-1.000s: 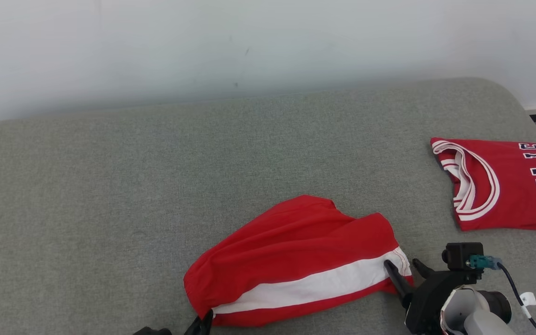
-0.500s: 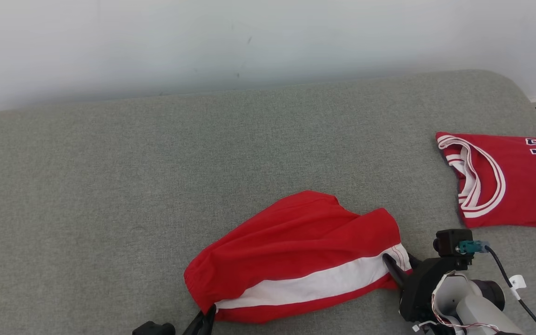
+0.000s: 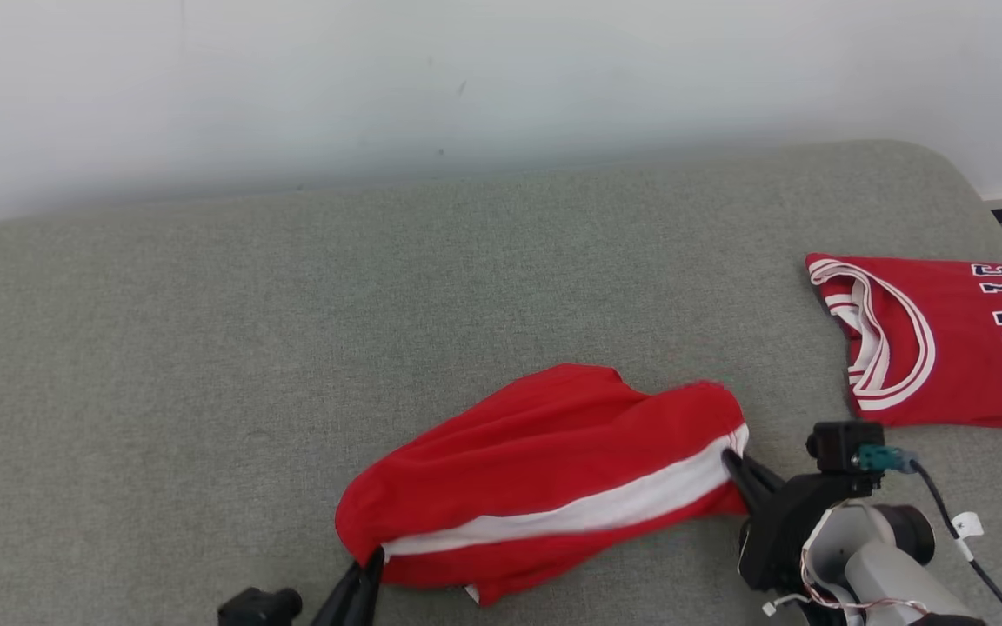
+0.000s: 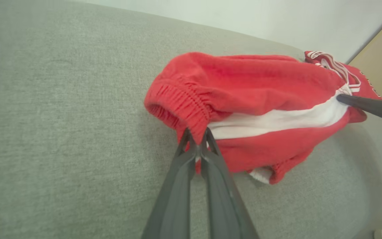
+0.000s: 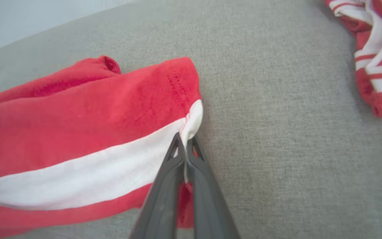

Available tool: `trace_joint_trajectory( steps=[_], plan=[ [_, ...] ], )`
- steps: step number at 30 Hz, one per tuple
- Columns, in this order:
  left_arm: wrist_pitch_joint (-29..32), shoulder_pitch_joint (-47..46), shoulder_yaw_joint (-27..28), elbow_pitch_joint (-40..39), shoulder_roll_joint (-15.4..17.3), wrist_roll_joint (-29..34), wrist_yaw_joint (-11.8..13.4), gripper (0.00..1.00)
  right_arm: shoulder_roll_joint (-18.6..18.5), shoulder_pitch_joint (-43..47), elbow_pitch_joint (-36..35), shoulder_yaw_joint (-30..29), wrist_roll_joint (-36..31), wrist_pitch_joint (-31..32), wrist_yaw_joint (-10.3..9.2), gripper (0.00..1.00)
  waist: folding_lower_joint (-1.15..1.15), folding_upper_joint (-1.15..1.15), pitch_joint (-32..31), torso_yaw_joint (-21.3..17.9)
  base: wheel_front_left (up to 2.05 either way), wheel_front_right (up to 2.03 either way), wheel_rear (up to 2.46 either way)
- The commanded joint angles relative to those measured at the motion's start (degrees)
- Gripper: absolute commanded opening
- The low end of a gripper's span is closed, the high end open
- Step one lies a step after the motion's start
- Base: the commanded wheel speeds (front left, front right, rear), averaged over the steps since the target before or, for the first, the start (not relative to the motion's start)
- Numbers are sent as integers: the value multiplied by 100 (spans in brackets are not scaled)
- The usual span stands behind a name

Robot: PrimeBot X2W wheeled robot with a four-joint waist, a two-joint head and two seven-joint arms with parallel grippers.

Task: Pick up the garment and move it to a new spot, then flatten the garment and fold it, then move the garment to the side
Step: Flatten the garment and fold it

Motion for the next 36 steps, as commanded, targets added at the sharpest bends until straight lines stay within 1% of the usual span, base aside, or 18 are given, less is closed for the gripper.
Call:
trace_joint_trajectory(
  steps=[1, 3, 7, 10, 15, 18, 21, 22, 23, 24, 26, 29, 32, 36],
  plan=[
    [0, -28, 47, -80, -11, -54, 8, 0, -40, -66, -72, -2, 73, -54, -14, 0, 0, 0, -27, -1, 0, 0, 0],
    [0, -135, 96, -242, -13, -178, 8, 0, -96, -85, -267, -5, 158, -143, -14, 0, 0, 0, -53, 0, 0, 0, 0],
    [0, -319, 105, -559, 112, -369, 8, 0, -282, -166, -699, -21, 200, -262, -14, 0, 0, 0, -93, -22, 0, 0, 0],
    [0, -507, 27, -709, 193, -544, 8, 0, -348, -178, -960, -156, 235, -359, -14, 0, 0, 0, -103, -46, 0, 0, 0],
    [178, -1212, -133, -705, 299, -1012, 8, 0, -142, -400, -1245, -416, 518, -227, -14, 0, 0, 0, 9, -136, 0, 0, 0],
    [357, -1871, -147, -576, 422, -1345, 8, 0, 45, -765, -1205, -529, 594, -134, -14, 0, 0, 0, 136, -253, 0, 0, 0],
    [494, -2618, -109, -384, 652, -1537, 8, 0, 350, -1322, -1059, -627, 689, -141, -14, 0, 0, 0, 306, -431, 0, 0, 0],
    [494, -2618, -109, -384, 652, -1537, 8, 0, 350, -1322, -1059, -627, 689, -141, -14, 0, 0, 0, 306, -431, 0, 0, 0],
    [514, -2867, -80, -334, 739, -1590, 8, 0, 444, -1538, -989, -662, 717, -173, -14, 0, 0, 0, 374, -499, 0, 0, 0],
    [530, -3375, -67, -282, 862, -1720, 8, 0, 537, -1989, -820, -661, 585, -285, -14, 0, 0, 0, 514, -588, 0, 0, 0],
    [503, -3839, -28, -282, 995, -1833, 8, 0, 675, -2412, -684, -724, 561, -496, -14, 0, 0, 0, 647, -650, 0, 0, 0],
    [437, -4484, 75, -341, 1145, -2077, 8, 0, 764, -3036, -513, -812, 446, -910, -14, 0, 0, 0, 878, -701, 0, 0, 0],
    [391, -4940, 174, -428, 1203, -2384, 8, 0, 819, -3476, -354, -828, 350, -1276, -14, 0, 0, 0, 1074, -714, 0, 0, 0],
    [532, -5275, 118, -450, 1441, -2563, 8, 0, 875, -3870, -108, -723, 358, -1428, -14, 0, 0, 0, 1257, -727, 0, 0, 0]
  ],
)
